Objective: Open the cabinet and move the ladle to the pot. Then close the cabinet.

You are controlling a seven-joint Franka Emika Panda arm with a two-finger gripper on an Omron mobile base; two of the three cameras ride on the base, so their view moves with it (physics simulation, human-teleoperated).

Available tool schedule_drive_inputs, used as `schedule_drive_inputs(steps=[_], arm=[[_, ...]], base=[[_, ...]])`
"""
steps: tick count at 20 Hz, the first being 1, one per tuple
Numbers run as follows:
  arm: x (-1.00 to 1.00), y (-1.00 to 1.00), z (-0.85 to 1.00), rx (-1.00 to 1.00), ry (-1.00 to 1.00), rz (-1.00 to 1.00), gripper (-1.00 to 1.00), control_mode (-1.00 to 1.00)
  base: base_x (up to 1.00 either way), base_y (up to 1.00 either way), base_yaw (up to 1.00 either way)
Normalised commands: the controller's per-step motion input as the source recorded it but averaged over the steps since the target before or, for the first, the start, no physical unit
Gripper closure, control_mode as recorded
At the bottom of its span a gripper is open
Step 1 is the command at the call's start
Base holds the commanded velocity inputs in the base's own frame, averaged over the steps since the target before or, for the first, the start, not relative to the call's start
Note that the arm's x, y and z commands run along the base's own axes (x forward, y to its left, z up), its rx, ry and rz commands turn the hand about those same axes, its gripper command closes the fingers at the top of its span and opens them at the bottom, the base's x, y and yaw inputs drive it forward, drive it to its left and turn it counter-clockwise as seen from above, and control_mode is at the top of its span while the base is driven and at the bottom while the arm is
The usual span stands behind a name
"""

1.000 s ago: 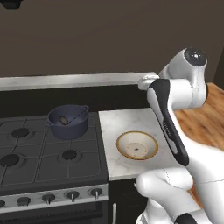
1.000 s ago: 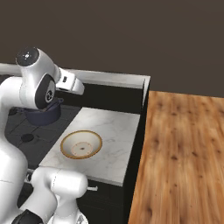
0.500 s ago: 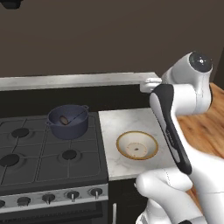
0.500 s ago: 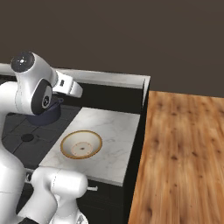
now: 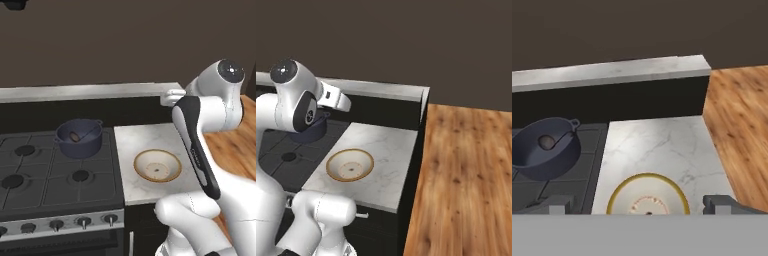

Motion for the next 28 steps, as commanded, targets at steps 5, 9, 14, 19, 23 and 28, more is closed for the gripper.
schedule_drive_inputs(steps=[5, 9, 14, 19, 23, 28], arm=[[0.0, 0.0, 0.0, 0.0, 0.0, 0.0, -1.0, 1.0], [0.0, 0.0, 0.0, 0.0, 0.0, 0.0, -1.0, 1.0], [0.0, 0.0, 0.0, 0.0, 0.0, 0.0, -1.0, 1.0], [0.0, 0.0, 0.0, 0.0, 0.0, 0.0, -1.0, 1.0], [0.0, 0.0, 0.0, 0.0, 0.0, 0.0, -1.0, 1.0], [0.0, 0.0, 0.0, 0.0, 0.0, 0.0, -1.0, 1.0]], base=[[-0.74, 0.0, 0.1], [-0.71, 0.0, 0.11], [-0.38, 0.0, 0.15], [0.0, 0.0, 0.33], [-0.07, 0.0, 0.51], [-0.37, 0.0, 0.59]])
